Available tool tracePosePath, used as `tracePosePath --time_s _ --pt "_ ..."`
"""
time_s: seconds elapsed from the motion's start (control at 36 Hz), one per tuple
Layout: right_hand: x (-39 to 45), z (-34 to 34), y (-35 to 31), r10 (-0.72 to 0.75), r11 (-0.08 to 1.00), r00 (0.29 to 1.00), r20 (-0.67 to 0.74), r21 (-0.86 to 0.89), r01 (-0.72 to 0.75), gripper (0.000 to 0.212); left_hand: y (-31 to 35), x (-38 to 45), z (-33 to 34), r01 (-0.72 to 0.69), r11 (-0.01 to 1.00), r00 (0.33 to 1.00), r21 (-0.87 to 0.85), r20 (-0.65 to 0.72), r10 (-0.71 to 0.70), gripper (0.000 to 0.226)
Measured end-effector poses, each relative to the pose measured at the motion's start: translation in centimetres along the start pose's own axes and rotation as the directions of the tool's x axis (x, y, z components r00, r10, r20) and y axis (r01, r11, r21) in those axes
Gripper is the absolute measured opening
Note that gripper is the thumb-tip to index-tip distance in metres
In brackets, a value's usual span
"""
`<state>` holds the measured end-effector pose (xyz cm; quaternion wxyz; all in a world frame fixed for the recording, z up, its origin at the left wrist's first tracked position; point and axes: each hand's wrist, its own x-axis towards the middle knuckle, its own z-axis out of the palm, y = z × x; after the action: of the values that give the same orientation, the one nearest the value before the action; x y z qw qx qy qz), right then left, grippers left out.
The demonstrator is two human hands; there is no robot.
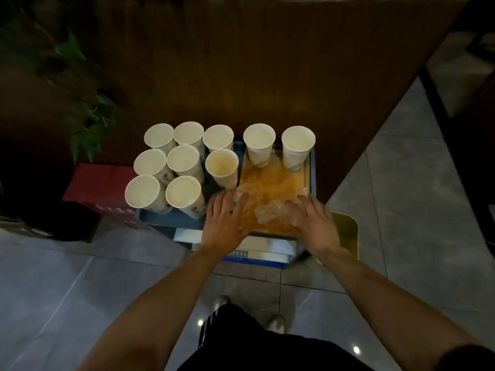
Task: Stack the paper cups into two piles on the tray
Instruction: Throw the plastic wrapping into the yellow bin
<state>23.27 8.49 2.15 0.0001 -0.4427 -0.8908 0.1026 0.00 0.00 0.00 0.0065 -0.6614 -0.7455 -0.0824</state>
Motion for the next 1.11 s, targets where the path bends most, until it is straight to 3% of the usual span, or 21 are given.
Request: tracePosePath --time_s 0.17,0.42,0.75,0.94,1.11 --pt "2.1 0.0 0.9 -0.002 0.997 0.984 0.178 -0.075 0.016 0.069 0.9 1.3 0.2 0.109 0.991 0.976 0.081 0.182 -0.122 0.084" --pt "3.2 2.1 0.5 0.028 0.995 0.977 0.21 -0.098 -0.008 0.072 1.0 2.9 0.1 0.147 0.988 0.942 0.052 0.297 -0.156 0.076" --pt "3.3 2.9 -1.2 0.124 0.991 0.983 0.138 -0.068 -0.116 0.044 0.0 2.9 0.5 0.261 0.961 0.931 -0.096 0.288 -0.224 0.049" --pt "2.9 3.2 -2.1 0.194 0.98 0.964 0.18 -0.087 -0.181 0.043 -0.4 2.3 0.4 0.28 0.947 0.95 -0.154 0.187 -0.251 0.04" --pt "1.8 2.6 -2.5 0.317 0.925 0.948 -0.033 0.233 -0.301 0.022 -0.4 1.8 -1.2 0.317 0.877 0.948 -0.36 0.089 -0.306 0.039"
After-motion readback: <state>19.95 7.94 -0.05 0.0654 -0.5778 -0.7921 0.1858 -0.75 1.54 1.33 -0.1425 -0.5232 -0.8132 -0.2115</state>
